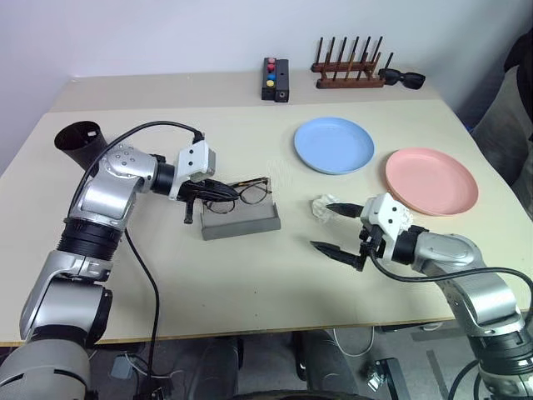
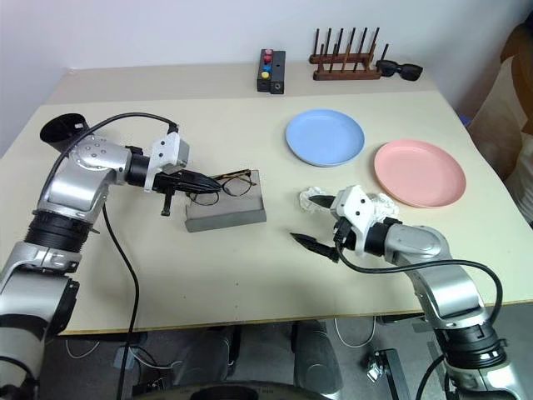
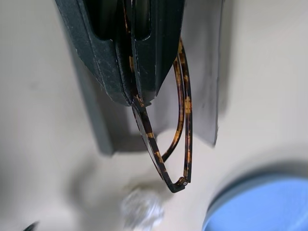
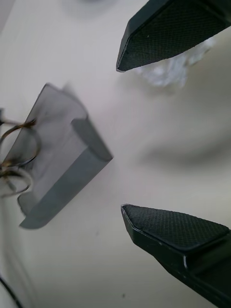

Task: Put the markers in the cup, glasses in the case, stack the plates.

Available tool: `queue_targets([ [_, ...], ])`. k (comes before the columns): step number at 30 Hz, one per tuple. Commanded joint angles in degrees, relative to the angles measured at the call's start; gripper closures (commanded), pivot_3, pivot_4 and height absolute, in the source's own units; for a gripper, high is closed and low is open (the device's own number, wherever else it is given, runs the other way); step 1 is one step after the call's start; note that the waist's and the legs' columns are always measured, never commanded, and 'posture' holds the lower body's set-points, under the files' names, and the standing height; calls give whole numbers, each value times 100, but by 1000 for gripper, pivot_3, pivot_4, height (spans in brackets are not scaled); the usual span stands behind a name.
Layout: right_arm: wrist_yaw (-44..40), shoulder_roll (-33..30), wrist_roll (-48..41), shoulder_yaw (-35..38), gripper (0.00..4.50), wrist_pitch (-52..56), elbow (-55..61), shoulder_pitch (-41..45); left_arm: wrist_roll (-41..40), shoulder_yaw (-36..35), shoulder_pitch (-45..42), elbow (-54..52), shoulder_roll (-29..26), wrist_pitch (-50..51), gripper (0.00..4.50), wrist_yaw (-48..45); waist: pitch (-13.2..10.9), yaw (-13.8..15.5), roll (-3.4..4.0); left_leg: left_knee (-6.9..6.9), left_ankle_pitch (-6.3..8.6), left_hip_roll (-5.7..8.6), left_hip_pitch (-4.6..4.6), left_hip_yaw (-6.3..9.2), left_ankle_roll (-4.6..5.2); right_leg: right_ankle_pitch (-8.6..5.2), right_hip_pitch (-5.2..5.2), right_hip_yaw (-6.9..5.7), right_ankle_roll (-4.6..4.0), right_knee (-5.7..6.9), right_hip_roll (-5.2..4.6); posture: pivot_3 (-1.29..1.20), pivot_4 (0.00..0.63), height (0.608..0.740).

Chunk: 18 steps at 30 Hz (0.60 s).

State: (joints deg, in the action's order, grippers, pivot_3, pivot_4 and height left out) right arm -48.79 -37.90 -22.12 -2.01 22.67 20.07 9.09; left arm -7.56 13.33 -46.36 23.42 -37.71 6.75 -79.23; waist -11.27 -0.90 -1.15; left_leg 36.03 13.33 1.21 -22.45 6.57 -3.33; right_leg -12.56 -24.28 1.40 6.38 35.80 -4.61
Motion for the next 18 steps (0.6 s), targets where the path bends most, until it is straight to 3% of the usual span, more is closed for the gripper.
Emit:
queue_targets([
  [1,24,81,-9,-49,0,-31,160,100,176,97,-167,202,108,-238,4470,-24,0,4,0,0,0,0,0,0,0,1,0,0,3,0,0,0,150,739],
  [15,140,173,-15,-98,0,-35,260,3,226,305,-29,243,233,-96,4470,-687,0,-3,-1,1,1,1,-1,0,1,3,0,0,-6,1,0,0,150,739],
  [18,150,208,-7,-141,0,-36,254,29,224,241,-45,262,275,-85,3549,-549,0,-2,-1,1,1,0,-1,0,1,3,0,0,-5,1,0,0,150,739],
])
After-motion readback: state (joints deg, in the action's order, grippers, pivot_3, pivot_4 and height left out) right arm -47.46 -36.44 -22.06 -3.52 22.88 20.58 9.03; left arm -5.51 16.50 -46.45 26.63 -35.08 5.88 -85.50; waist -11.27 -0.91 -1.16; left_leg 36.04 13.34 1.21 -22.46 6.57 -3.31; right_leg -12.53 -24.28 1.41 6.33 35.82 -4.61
